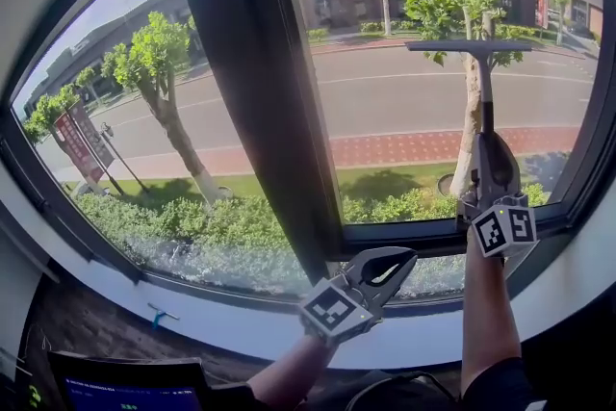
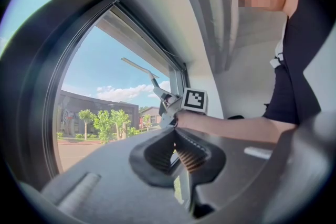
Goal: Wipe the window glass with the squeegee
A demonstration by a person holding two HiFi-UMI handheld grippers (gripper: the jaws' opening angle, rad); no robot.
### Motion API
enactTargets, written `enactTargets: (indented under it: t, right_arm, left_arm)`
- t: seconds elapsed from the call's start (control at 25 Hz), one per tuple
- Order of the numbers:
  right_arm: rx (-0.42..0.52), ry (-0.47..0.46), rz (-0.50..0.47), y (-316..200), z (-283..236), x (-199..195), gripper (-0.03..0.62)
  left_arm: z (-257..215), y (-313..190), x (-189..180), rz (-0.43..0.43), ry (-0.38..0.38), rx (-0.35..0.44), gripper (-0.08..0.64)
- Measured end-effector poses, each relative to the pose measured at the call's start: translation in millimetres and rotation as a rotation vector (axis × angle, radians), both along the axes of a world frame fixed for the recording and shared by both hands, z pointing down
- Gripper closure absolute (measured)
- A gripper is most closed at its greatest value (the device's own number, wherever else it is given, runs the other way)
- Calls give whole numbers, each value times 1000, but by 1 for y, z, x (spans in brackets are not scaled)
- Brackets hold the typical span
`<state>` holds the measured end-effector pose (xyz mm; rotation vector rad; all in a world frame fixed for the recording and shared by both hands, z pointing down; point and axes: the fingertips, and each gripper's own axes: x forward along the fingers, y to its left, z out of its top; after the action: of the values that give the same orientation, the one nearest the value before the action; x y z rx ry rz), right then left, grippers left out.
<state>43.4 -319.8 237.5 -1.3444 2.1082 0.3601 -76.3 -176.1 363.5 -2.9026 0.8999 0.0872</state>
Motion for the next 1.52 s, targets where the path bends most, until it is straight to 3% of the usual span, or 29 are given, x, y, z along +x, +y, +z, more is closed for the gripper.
enactTargets:
  t: [1.52]
  right_arm:
    - [-239,20,-43,29,144,-3,494]
  left_arm:
    - [19,8,12,42,-38,-63,557]
